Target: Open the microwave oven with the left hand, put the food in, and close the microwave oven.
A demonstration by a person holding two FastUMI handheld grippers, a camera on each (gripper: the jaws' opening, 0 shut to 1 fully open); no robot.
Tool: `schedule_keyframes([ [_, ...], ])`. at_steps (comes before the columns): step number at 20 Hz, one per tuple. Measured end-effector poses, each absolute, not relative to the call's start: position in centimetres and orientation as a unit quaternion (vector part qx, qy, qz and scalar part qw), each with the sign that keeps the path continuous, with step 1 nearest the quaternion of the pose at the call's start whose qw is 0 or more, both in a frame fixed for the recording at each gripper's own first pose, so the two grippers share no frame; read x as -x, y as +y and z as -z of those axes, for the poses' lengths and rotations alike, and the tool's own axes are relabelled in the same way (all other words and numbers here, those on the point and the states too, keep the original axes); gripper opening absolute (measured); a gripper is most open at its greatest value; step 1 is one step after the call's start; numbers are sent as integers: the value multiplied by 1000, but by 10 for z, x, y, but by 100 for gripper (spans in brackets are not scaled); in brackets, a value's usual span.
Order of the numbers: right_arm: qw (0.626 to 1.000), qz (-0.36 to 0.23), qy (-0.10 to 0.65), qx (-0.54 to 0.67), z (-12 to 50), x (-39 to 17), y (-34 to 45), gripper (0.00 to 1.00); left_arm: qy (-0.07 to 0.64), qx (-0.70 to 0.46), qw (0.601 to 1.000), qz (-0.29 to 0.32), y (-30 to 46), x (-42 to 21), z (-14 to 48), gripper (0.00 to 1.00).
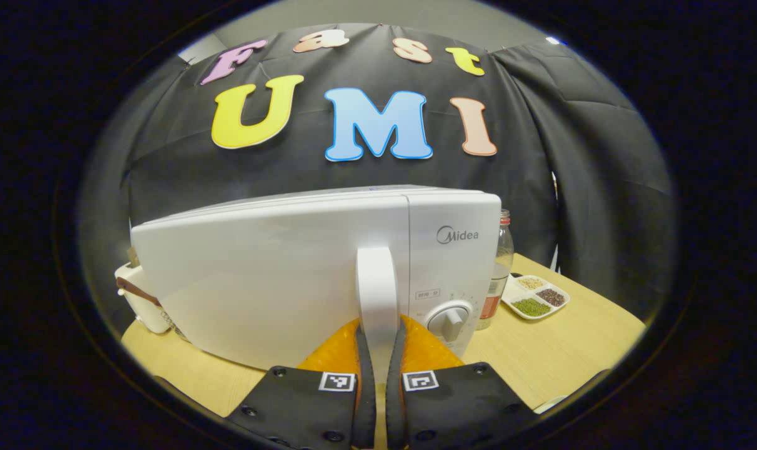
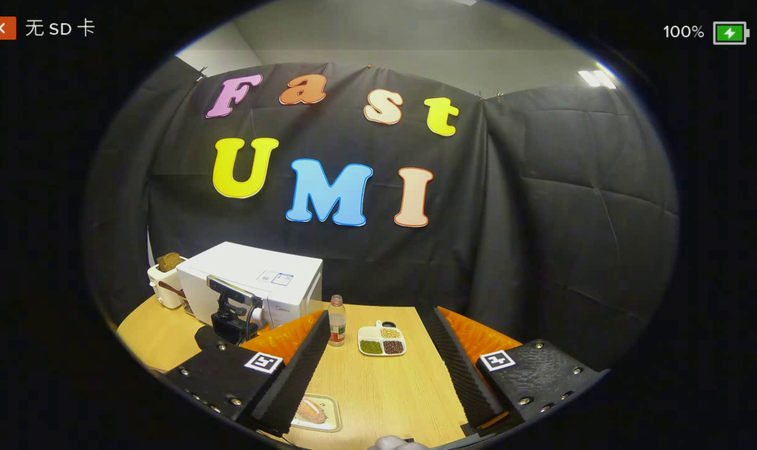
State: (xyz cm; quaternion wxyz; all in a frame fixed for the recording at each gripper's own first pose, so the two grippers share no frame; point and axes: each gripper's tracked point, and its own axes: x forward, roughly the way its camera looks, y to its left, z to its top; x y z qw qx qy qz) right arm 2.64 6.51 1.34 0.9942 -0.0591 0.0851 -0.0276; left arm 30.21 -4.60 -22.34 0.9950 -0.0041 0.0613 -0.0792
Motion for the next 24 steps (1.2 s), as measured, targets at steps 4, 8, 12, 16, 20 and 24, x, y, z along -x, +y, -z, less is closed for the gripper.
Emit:
schedule_keyframes([
  [4, 995, 17, 81, 52, -17, -22, 64, 99, 69, -5, 994, 79, -38, -269, 229, 14],
  [8, 996, -3, 80, 33, -16, -22, 61, 99, 75, -8, 994, 79, -14, -212, 240, 14],
  [12, 996, -27, 89, 13, -10, -18, 64, 99, 90, -34, 993, 65, 17, -164, 245, 18],
  [16, 995, -37, 96, 8, -1, -12, 65, 99, 94, -49, 994, 11, 51, -142, 248, 42],
  [20, 993, -55, 102, 8, 5, -11, 79, 99, 88, -54, 995, 0, 75, -124, 248, 100],
  [24, 992, -78, 101, 7, 6, -7, 100, 99, 93, -63, 994, -18, 99, -100, 251, 98],
])
